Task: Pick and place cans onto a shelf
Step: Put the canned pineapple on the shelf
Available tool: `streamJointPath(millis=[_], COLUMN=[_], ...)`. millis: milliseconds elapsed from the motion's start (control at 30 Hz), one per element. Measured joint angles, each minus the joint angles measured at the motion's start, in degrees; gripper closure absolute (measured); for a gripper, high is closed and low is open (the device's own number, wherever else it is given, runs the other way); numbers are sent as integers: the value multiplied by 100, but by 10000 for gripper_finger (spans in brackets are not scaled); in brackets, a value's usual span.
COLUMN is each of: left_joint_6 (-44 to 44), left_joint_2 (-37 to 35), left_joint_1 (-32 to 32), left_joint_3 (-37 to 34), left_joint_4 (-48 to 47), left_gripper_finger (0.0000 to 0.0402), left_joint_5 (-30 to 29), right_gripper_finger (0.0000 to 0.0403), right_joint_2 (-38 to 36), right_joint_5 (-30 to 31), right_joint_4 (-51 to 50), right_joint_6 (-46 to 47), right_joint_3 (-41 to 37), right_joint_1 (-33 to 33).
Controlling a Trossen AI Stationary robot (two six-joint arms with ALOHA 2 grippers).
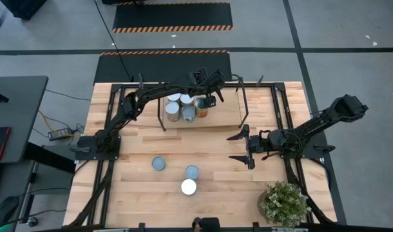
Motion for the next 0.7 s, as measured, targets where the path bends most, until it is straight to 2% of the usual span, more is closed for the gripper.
streamJointPath(millis=[133,267,400,567,700], left_joint_6=[332,629,1092,1311,1301], left_joint_2=[4,-5,-115,-122,-110], left_joint_1=[-62,-269,-510,-729,-732], left_joint_3=[301,589,533,517,359], left_joint_4=[-490,-772,-1078,-1690,-1849], left_gripper_finger=[12,12,12,12,12], left_joint_5=[519,668,1100,1015,324], right_gripper_finger=[39,39,39,39,39], right_joint_2=[0,0,-2,-1,-2], right_joint_5=[0,0,0,0,0], right_joint_4=[0,0,2,2,2], right_joint_6=[0,0,2,17,42], right_joint_3=[0,0,0,0,0], right_joint_1=[0,0,0,-2,-2])
